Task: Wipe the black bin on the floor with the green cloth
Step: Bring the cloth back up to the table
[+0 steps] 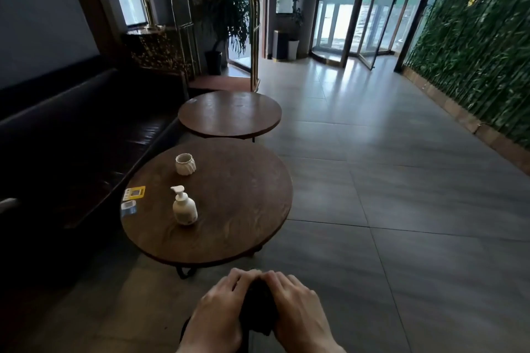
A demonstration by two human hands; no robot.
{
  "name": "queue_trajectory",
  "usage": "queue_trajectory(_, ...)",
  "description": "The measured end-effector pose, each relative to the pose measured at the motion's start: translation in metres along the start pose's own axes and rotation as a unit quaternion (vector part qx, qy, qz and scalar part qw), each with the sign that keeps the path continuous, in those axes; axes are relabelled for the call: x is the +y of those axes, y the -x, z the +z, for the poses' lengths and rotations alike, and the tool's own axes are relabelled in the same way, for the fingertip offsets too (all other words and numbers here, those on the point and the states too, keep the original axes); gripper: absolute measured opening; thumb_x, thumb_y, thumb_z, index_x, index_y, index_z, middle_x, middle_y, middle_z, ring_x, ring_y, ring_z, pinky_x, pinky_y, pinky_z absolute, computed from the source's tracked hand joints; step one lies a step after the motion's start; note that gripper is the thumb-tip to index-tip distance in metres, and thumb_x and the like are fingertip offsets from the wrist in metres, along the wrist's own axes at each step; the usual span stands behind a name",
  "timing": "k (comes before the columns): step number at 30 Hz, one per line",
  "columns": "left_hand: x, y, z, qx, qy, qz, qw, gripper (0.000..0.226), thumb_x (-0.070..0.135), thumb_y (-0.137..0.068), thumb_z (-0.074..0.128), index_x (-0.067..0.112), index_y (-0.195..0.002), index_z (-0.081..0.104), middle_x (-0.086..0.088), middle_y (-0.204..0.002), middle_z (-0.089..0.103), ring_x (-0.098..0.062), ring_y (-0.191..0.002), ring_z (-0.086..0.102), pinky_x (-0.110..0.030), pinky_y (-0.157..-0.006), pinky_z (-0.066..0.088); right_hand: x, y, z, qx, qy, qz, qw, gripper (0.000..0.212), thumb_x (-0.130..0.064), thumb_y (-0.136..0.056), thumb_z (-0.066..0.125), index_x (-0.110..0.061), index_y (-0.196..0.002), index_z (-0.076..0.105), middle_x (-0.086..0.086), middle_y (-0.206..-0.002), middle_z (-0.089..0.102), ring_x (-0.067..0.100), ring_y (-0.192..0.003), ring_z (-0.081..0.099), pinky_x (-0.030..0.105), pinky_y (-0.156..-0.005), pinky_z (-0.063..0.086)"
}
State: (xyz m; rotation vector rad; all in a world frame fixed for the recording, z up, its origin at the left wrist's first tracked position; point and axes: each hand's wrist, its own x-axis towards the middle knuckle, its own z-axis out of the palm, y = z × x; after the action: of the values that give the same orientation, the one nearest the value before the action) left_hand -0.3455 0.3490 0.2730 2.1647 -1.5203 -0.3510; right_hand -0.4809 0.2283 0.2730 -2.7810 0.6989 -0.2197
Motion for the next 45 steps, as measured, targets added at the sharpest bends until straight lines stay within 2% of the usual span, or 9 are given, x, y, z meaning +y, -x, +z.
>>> queue_trajectory(2, -0.009, -0.020, -0.001, -0.026, 0.019, 0.009, 0.999, 0.080, 0.023, -0.078, 0.053, 0.054, -0.146, 0.024, 0.028, -0.137, 0.037, 0.000, -0.126, 0.047, -0.022, -0.099, 0.046, 0.013, -0.019, 0.008, 0.000, -0.017, 0.010, 1.000, 0.045, -0.035, -0.091, 0.056, -0.032, -0.135, 0.044, -0.014, -0.126, 0.055, 0.014, -0.113, 0.054, 0.029, -0.071, 0.037)
queue_trajectory(6, -0.035, -0.071, -0.003, -0.045, 0.017, 0.022, 0.999, 0.078, 0.028, -0.079, 0.058, 0.051, -0.147, 0.027, 0.025, -0.139, 0.036, -0.004, -0.127, 0.048, -0.023, -0.100, 0.045, 0.033, -0.066, 0.014, 0.000, -0.036, 0.029, 0.999, 0.041, -0.032, -0.091, 0.058, -0.028, -0.131, 0.048, -0.012, -0.123, 0.058, 0.016, -0.112, 0.055, 0.031, -0.075, 0.043)
queue_trajectory(17, -0.118, -0.206, -0.004, -0.009, 0.011, -0.018, 1.000, 0.057, 0.011, -0.082, 0.065, 0.037, -0.132, 0.055, 0.014, -0.128, 0.054, -0.012, -0.117, 0.061, -0.032, -0.092, 0.055, 0.069, -0.222, 0.036, -0.008, -0.018, 0.027, 0.999, 0.027, -0.015, -0.088, 0.062, -0.026, -0.111, 0.054, -0.009, -0.107, 0.060, 0.021, -0.098, 0.058, 0.033, -0.065, 0.040)
queue_trajectory(24, -0.169, -0.301, 0.024, -0.019, -0.022, -0.065, 0.997, 0.056, 0.009, -0.086, 0.061, 0.035, -0.134, 0.052, 0.011, -0.130, 0.053, -0.015, -0.116, 0.062, -0.036, -0.092, 0.058, 0.122, -0.325, 0.077, -0.043, -0.015, 0.004, 0.999, 0.032, -0.013, -0.080, 0.071, -0.023, -0.108, 0.059, -0.007, -0.100, 0.064, 0.021, -0.088, 0.062, 0.029, -0.057, 0.038)
queue_trajectory(29, -0.208, -0.378, 0.054, -0.025, -0.037, -0.116, 0.992, 0.055, 0.006, -0.088, 0.064, 0.033, -0.134, 0.052, 0.009, -0.132, 0.053, -0.014, -0.118, 0.061, -0.033, -0.095, 0.058, 0.170, -0.403, 0.116, -0.074, -0.040, -0.021, 0.996, 0.035, -0.015, -0.086, 0.073, -0.024, -0.118, 0.061, -0.009, -0.108, 0.065, 0.016, -0.087, 0.062, 0.028, -0.060, 0.053)
queue_trajectory(38, -0.275, -0.465, 0.123, -0.055, -0.029, -0.196, 0.979, 0.053, 0.004, -0.088, 0.066, 0.026, -0.135, 0.056, 0.006, -0.134, 0.055, -0.016, -0.120, 0.062, -0.035, -0.096, 0.058, 0.240, -0.491, 0.190, -0.126, -0.050, -0.041, 0.990, 0.036, -0.009, -0.080, 0.076, -0.019, -0.113, 0.067, -0.003, -0.107, 0.069, 0.016, -0.082, 0.064, 0.028, -0.062, 0.058)
queue_trajectory(40, -0.286, -0.476, 0.135, -0.059, -0.028, -0.208, 0.976, 0.053, 0.006, -0.088, 0.067, 0.027, -0.135, 0.055, 0.007, -0.135, 0.053, -0.016, -0.122, 0.061, -0.034, -0.097, 0.058, 0.250, -0.502, 0.206, -0.126, -0.049, -0.046, 0.990, 0.036, -0.011, -0.082, 0.070, -0.018, -0.117, 0.066, -0.001, -0.114, 0.069, 0.018, -0.089, 0.066, 0.030, -0.068, 0.060)
queue_trajectory(42, -0.298, -0.485, 0.149, -0.064, -0.030, -0.218, 0.973, 0.057, 0.009, -0.089, 0.066, 0.029, -0.139, 0.050, 0.007, -0.141, 0.048, -0.018, -0.128, 0.057, -0.034, -0.103, 0.055, 0.261, -0.510, 0.225, -0.139, -0.048, -0.046, 0.988, 0.040, -0.017, -0.086, 0.059, -0.019, -0.126, 0.063, 0.003, -0.131, 0.066, 0.024, -0.112, 0.066, 0.036, -0.084, 0.061)
queue_trajectory(45, -0.315, -0.493, 0.163, -0.085, -0.049, -0.241, 0.965, 0.071, 0.020, -0.089, 0.066, 0.036, -0.150, 0.034, 0.005, -0.158, 0.030, -0.022, -0.146, 0.038, -0.038, -0.121, 0.032, 0.276, -0.518, 0.249, -0.182, -0.036, -0.037, 0.982, 0.058, -0.023, -0.096, 0.058, -0.024, -0.152, 0.043, 0.010, -0.163, 0.039, 0.032, -0.151, 0.036, 0.051, -0.117, 0.042)
